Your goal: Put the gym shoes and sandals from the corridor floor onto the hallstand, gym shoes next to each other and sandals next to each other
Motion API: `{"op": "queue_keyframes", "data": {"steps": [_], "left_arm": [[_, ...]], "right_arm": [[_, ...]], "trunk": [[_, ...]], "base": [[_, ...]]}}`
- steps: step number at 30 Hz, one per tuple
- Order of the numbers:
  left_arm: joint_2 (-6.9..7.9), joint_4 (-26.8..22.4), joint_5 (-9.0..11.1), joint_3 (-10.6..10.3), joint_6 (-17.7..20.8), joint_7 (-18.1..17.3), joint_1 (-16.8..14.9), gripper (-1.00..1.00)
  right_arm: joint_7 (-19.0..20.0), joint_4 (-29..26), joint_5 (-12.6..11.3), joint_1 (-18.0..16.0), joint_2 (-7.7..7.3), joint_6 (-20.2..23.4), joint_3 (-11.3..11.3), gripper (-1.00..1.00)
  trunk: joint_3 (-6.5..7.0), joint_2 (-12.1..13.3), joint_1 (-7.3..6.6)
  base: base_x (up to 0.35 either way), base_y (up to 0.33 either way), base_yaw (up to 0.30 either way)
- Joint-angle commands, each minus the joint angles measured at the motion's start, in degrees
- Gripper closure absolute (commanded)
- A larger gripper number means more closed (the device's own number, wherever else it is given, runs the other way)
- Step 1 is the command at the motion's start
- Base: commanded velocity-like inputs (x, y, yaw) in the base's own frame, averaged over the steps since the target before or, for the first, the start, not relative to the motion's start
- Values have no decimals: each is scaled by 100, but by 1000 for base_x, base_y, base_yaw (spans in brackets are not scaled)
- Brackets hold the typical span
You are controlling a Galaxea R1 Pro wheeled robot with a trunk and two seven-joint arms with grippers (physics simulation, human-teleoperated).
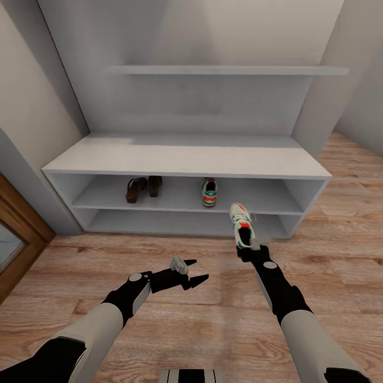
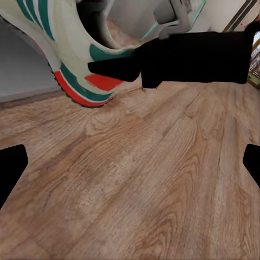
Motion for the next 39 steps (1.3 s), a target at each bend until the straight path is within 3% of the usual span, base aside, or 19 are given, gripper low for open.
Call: {"op": "queue_keyframes", "data": {"steps": [1,3,7,22,26,29,33,38,39], "left_arm": [[5,5,58,-48,-18,-1,-4,-100],[5,5,58,-48,-18,-2,-4,-100],[5,5,58,-48,-19,-2,-4,-100],[5,5,58,-48,-18,3,-4,-100],[5,5,58,-48,-18,3,-4,-100],[-3,5,58,-48,-18,-6,-4,-100],[-147,281,54,-51,-34,-34,28,-100],[-177,435,41,-46,-134,-542,109,-100],[-148,453,38,-42,-145,-911,116,-100]], "right_arm": [[325,-10,4,-1,4,31,-36,100],[675,-10,-154,-3,3,46,-42,100],[861,-11,-268,0,10,67,-40,100],[864,-50,-307,0,3,30,-102,100],[860,-51,-307,-2,3,29,-278,100],[857,-51,-307,0,3,29,-631,100],[862,-51,-307,0,3,29,-739,100],[863,-51,-304,-1,3,29,-739,100],[863,-50,-301,0,3,29,-739,100]], "trunk": [[-4,-2,-1],[-4,-2,-1],[-4,-2,-1],[-4,-2,-1],[-4,-2,-1],[-4,-2,-1],[-4,-2,-1],[-4,-2,-1],[-4,-2,-1]], "base": [[0,0,0],[0,0,0],[0,0,0],[99,0,0],[31,0,0],[128,-72,0],[95,-64,0],[5,-4,0],[1,-1,0]]}}
